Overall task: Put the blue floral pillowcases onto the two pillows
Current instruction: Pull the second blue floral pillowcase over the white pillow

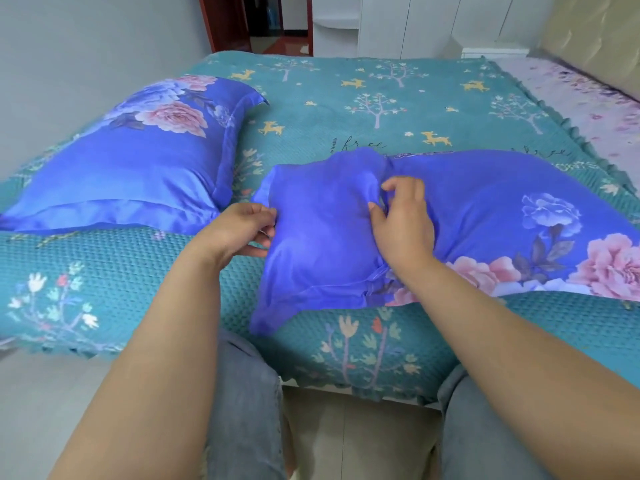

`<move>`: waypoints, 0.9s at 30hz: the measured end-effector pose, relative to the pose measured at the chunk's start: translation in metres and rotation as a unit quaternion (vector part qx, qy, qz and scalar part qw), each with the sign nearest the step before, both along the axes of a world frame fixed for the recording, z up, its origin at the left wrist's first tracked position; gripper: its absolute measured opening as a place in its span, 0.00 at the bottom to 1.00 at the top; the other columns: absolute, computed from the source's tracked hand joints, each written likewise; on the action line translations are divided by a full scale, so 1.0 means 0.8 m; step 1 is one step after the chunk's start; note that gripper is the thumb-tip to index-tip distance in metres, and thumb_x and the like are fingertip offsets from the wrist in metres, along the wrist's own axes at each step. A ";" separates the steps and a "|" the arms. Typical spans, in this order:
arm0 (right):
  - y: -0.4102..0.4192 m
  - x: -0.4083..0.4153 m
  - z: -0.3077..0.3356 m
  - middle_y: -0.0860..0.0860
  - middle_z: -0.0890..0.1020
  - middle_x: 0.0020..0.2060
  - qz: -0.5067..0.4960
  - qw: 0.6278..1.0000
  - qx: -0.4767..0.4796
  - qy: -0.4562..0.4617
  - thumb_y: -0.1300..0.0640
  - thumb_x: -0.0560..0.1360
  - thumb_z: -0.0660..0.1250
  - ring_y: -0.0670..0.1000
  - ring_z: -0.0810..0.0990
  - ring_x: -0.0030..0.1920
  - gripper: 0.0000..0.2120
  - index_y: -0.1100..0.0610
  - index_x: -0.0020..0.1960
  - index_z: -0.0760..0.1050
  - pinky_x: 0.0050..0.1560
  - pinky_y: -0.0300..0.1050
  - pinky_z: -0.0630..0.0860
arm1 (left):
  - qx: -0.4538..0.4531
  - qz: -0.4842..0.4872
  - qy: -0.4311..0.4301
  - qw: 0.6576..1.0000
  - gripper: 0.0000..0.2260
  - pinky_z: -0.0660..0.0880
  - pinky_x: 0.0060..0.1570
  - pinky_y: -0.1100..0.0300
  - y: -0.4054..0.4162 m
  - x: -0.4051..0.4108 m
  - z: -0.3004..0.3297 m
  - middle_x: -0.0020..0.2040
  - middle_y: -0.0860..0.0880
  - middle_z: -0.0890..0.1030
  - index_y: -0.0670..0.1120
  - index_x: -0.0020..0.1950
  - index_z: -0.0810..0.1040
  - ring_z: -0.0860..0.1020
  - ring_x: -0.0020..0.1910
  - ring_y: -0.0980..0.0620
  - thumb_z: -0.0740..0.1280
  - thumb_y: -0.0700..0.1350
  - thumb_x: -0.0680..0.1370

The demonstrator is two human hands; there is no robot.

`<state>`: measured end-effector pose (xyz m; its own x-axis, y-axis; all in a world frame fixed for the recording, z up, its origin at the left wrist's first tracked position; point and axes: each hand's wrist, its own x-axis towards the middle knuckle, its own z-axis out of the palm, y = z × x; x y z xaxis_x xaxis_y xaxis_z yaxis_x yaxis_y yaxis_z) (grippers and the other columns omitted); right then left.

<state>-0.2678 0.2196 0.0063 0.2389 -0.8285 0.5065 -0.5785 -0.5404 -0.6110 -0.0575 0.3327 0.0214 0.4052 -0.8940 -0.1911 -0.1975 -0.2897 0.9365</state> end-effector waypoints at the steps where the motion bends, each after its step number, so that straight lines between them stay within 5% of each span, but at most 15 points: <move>1: 0.012 0.006 0.004 0.55 0.74 0.56 0.035 0.994 -0.101 0.003 0.58 0.73 0.67 0.56 0.73 0.56 0.13 0.59 0.56 0.72 0.54 0.48 0.70 | -0.007 -0.002 -0.027 1.000 0.10 0.77 0.36 0.60 0.003 0.000 0.000 0.34 0.51 0.76 0.47 0.40 0.74 0.74 0.30 0.56 0.62 0.48 0.80; 3: 0.038 0.018 0.008 0.54 0.77 0.55 0.155 0.961 -0.225 0.036 0.52 0.73 0.67 0.54 0.73 0.57 0.15 0.59 0.56 0.76 0.59 0.45 0.68 | -0.002 -0.028 -0.050 0.998 0.07 0.77 0.42 0.59 0.007 -0.003 -0.001 0.39 0.50 0.77 0.47 0.44 0.75 0.76 0.37 0.56 0.65 0.49 0.78; 5: 0.057 0.029 -0.003 0.52 0.79 0.51 0.244 0.934 -0.221 0.137 0.43 0.70 0.68 0.52 0.76 0.53 0.20 0.57 0.54 0.78 0.55 0.43 0.70 | 0.010 -0.065 -0.054 0.996 0.04 0.76 0.44 0.62 0.010 -0.004 -0.005 0.42 0.52 0.77 0.47 0.49 0.76 0.76 0.41 0.57 0.69 0.44 0.76; 8: 0.062 0.040 -0.034 0.54 0.81 0.43 0.254 0.919 -0.186 0.238 0.46 0.65 0.73 0.58 0.80 0.43 0.17 0.58 0.46 0.81 0.44 0.46 0.76 | 0.086 -0.173 -0.139 0.971 0.18 0.74 0.52 0.68 0.017 0.000 -0.015 0.53 0.57 0.78 0.48 0.64 0.74 0.76 0.53 0.58 0.70 0.42 0.75; 11: 0.059 0.052 -0.041 0.55 0.81 0.36 0.239 0.922 -0.174 0.249 0.49 0.69 0.69 0.58 0.80 0.36 0.13 0.60 0.38 0.80 0.37 0.46 0.77 | 0.103 -0.209 -0.201 0.951 0.25 0.67 0.66 0.63 0.020 0.000 -0.033 0.64 0.53 0.74 0.45 0.72 0.67 0.72 0.64 0.56 0.70 0.42 0.75; 13: 0.052 0.055 -0.039 0.56 0.82 0.37 0.228 0.940 -0.140 0.210 0.51 0.72 0.65 0.58 0.81 0.38 0.13 0.61 0.39 0.80 0.38 0.47 0.78 | 0.055 -0.142 -0.152 0.977 0.24 0.71 0.58 0.66 0.019 -0.007 -0.041 0.61 0.50 0.75 0.42 0.69 0.69 0.73 0.61 0.55 0.70 0.38 0.74; 16: 0.044 0.053 -0.036 0.58 0.83 0.44 0.202 0.976 -0.032 0.080 0.56 0.76 0.65 0.59 0.80 0.47 0.11 0.63 0.46 0.81 0.48 0.50 0.75 | 0.003 -0.011 -0.130 0.991 0.09 0.75 0.39 0.61 0.020 -0.009 -0.044 0.45 0.46 0.78 0.43 0.50 0.77 0.75 0.43 0.50 0.72 0.37 0.72; 21: 0.047 0.050 -0.015 0.54 0.81 0.42 0.183 0.976 0.084 -0.077 0.59 0.74 0.70 0.50 0.77 0.44 0.07 0.63 0.42 0.78 0.48 0.40 0.72 | 0.012 0.049 -0.132 0.990 0.09 0.78 0.42 0.53 0.026 0.010 -0.041 0.30 0.47 0.76 0.45 0.34 0.76 0.74 0.30 0.52 0.72 0.40 0.73; 24: 0.048 0.043 -0.005 0.55 0.81 0.42 0.242 0.968 0.070 -0.005 0.56 0.75 0.69 0.52 0.77 0.44 0.09 0.63 0.43 0.78 0.49 0.43 0.72 | -0.105 0.060 -0.138 0.983 0.12 0.71 0.32 0.64 0.029 0.013 -0.034 0.24 0.55 0.73 0.47 0.33 0.74 0.68 0.24 0.61 0.68 0.38 0.76; 27: 0.057 0.041 -0.009 0.51 0.81 0.39 0.275 0.950 0.058 0.132 0.44 0.76 0.64 0.53 0.77 0.44 0.15 0.57 0.45 0.77 0.56 0.47 0.70 | -0.221 0.052 -0.137 0.964 0.13 0.63 0.30 0.69 0.027 -0.004 -0.021 0.28 0.51 0.69 0.48 0.34 0.71 0.64 0.27 0.61 0.65 0.38 0.78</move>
